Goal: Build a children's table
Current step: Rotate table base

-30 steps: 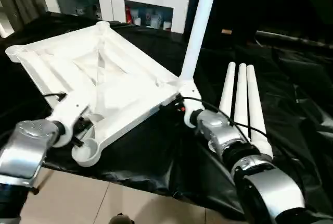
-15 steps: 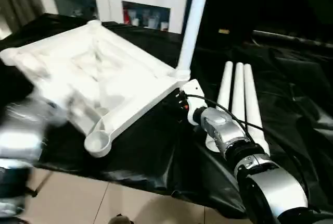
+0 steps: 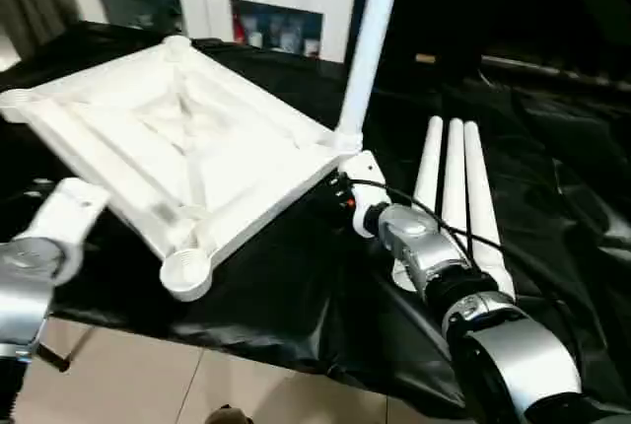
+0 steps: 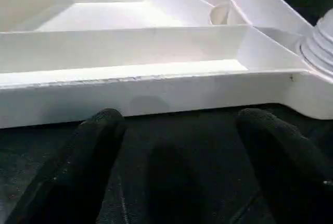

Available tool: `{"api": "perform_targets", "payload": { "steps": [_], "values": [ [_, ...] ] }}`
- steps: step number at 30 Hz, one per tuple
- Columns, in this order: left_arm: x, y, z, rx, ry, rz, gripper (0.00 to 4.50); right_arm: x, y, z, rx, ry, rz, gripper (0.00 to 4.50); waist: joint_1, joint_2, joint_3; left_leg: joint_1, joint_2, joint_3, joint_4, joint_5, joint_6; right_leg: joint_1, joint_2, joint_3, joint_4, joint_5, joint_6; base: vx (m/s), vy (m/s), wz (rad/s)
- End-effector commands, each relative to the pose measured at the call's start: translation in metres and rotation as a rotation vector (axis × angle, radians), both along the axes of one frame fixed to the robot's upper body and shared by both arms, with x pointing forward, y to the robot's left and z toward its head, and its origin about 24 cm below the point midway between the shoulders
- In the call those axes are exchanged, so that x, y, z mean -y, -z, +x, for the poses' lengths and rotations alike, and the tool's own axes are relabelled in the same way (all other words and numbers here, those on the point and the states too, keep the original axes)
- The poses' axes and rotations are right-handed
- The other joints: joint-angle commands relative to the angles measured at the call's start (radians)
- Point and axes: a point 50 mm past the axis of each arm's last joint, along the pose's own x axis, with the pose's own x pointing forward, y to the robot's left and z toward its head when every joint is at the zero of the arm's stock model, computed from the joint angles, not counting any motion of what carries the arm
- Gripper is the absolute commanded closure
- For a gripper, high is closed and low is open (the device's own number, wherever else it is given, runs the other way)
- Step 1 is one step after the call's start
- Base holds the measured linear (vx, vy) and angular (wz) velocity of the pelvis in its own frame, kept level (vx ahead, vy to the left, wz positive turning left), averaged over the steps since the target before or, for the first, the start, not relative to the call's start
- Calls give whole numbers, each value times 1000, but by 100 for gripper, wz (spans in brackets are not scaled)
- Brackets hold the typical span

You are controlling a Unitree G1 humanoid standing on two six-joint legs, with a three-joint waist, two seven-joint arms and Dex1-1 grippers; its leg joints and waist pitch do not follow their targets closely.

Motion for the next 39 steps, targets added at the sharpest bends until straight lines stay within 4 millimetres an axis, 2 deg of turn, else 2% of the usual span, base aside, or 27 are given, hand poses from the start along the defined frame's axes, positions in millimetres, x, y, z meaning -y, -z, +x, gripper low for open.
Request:
{"api": "perform_targets", "payload": {
  "steps": [1, 5, 7, 9, 10, 11, 12, 13, 14, 15, 18, 20, 22, 23, 27, 28, 29, 30, 31, 32, 33, 34, 35, 36, 37, 38, 39],
  "values": [
    [20, 7, 1, -36, 85, -78, 96, 4, -2, 1, 8, -1, -2, 59, -8, 33, -56, 18, 37, -20, -86, -365, -33, 36, -85, 76, -96, -367, -137, 0, 0, 0],
    [41, 9, 13, -3, 146, -109, 74, 9, -7, 4, 35, 0, -7, 59, -1, 32, -57, 24, 36, -17, -83, -366, -32, 31, -84, 76, -103, -396, -118, 0, 0, 0],
    [56, 10, 27, 55, 160, -117, 49, 23, -17, 10, 60, 59, -9, 59, -2, 32, -58, 19, 35, -18, -84, -353, -29, 35, -80, 76, -103, -395, -106, 0, 0, 0],
    [65, 12, 36, 78, 174, -126, 41, 37, -23, 13, 72, 124, -14, 59, 1, 31, -57, 25, 33, -15, -83, -347, -29, 29, -76, 77, -107, -389, -92, 0, 0, 0],
    [65, 12, 36, 78, 174, -126, 41, 37, -23, 13, 72, 124, -14, 59, 2, 28, -62, 16, 33, -18, -84, -325, -30, 40, -78, 76, -100, -372, -87, 0, 0, 0],
    [69, 13, 38, 84, 185, -125, 20, 41, -25, 13, 75, 147, -13, 59, -1, 33, -63, 9, 34, -20, -85, -312, -32, 45, -79, 75, -96, -358, -88, 0, 0, 0],
    [78, 14, 44, 114, 211, -137, 11, 51, -29, 13, 93, 180, -7, 59, -2, 31, -65, 9, 30, -17, -82, -285, -27, 44, -74, 75, -102, -328, -74, 0, 0, 0],
    [78, 14, 44, 114, 211, -137, 11, 51, -29, 13, 93, 180, -7, 59, -1, 29, -69, 12, 32, -16, -79, -275, -29, 42, -75, 76, -96, -303, -80, 0, 0, 0],
    [81, 14, 47, 126, 215, -143, 4, 54, -31, 13, 100, 190, -3, 59, -4, 26, -71, 5, 31, -18, -80, -257, -28, 49, -76, 76, -90, -279, -89, 0, 0, 0],
    [86, 14, 51, 149, 222, -141, 4, 59, -33, 12, 110, 205, 8, 59, -3, 30, -71, -1, 28, -15, -77, -228, -21, 51, -71, 76, -92, -247, -87, 0, 0, 0],
    [90, 9, 58, 240, 204, -124, 4, 75, -43, 4, 148, 264, 27, 59, -4, 41, -77, -3, 28, -17, -72, -184, -14, 56, -69, 76, -77, -153, -107, 0, 0, 0],
    [90, -5, 54, 366, 196, -159, 4, 88, -46, -4, 159, 314, 20, 59, -1, 45, -80, -4, 32, -20, -69, -146, -8, 62, -68, 77, -73, -83, -115, 0, 0, 0],
    [85, -8, 45, 416, 113, -237, 4, 96, -48, -11, 186, 365, 25, 59, -7, 44, -79, -8, 35, -15, -67, -143, -2, 63, -68, 75, -68, -38, -146, 0, 0, 0],
    [82, -10, 40, 471, 63, -253, 4, 98, -47, -17, 192, 380, 17, 59, -8, 50, -78, -8, 32, -15, -67, -150, 0, 62, -67, 74, -69, -48, -150, 0, 0, 0],
    [73, -9, 18, 594, -103, -291, 4, 95, -41, -43, 177, 444, 87, 59, -23, 51, -74, -12, 30, -13, -69, -161, 30, 63, -62, 72, -85, -95, -130, 0, 0, 0],
    [73, -8, 16, 601, -118, -291, 4, 93, -40, -46, 167, 453, 109, 59, -18, 53, -72, 51, 18, 40, -38, -263, -41, 5, -27, 111, -119, -217, -97, 0, 0, 0],
    [74, -7, 15, 601, -130, -292, 4, 92, -38, -48, 156, 464, 127, 59, -27, 41, -62, 30, 6, 45, -42, -284, -52, 18, -19, 127, -120, -275, -82, -9, 4, -39],
    [75, -6, 14, 600, -133, -290, 4, 92, -37, -52, 142, 477, 134, 59, -12, 38, -63, 35, 1, 48, -36, -331, -52, 14, -26, 166, -123, -381, -61, -9, 4, -39],
    [75, -6, 14, 600, -133, -290, 4, 92, -37, -52, 142, 477, 134, 59, 1, 26, -67, 27, -15, 42, -8, -339, -11, 32, -51, 227, -132, -447, -66, -10, 22, -59],
    [80, -8, 16, 626, -105, -275, 4, 91, -35, -56, 115, 492, 145, 59, 13, 24, -63, 22, -22, 32, 16, -334, 11, 41, -74, 271, -148, -496, -79, -23, 64, -55],
    [85, -12, 18, 647, -77, -269, 4, 91, -33, -58, 97, 502, 155, 59, 37, 14, -48, -13, -33, -13, 75, -283, 48, 76, -132, 362, -176, -639, -91, -23, 64, -55],
    [86, -13, 19, 655, -70, -267, 4, 91, -33, -58, 95, 503, 156, 59, 54, 9, -47, -34, -46, -58, 112, -247, 43, 90, -138, 418, -181, -715, -103, -23, 139, -63],
    [87, -16, 20, 669, -65, -266, 4, 90, -32, -58, 92, 505, 157, 59, 51, 7, -46, -43, -57, -79, 119, -239, 41, 94, -126, 423, -175, -705, -114, -37, 196, -70],
    [88, -22, 23, 691, -42, -222, 4, 88, -31, -56, 79, 513, 164, 59, 36, 22, -43, -21, -62, -118, 75, -210, 38, 53, -53, 391, -169, -604, -137, -37, 196, -70],
    [89, -23, 23, 695, -36, -219, 4, 87, -32, -56, 75, 512, 167, 59, 20, 35, -46, -28, -47, -132, -10, -187, 53, 51, -22, 297, -130, -496, -144, -61, 225, -56],
    [89, -23, 23, 695, -36, -219, 4, 87, -32, -56, 75, 512, 167, 59, -33, 80, -54, 6, -15, -142, -83, -264, 37, -13, 80, 198, -61, -311, -99, -37, 259, -20],
    [89, -23, 23, 699, -40, -227, 4, 83, -32, -56, 69, 495, 168, 59, -52, 87, -83, 31, 12, -160, -73, -235, 12, -10, 65, 174, -23, -160, -73, -37, 259, -20]
  ]
}}
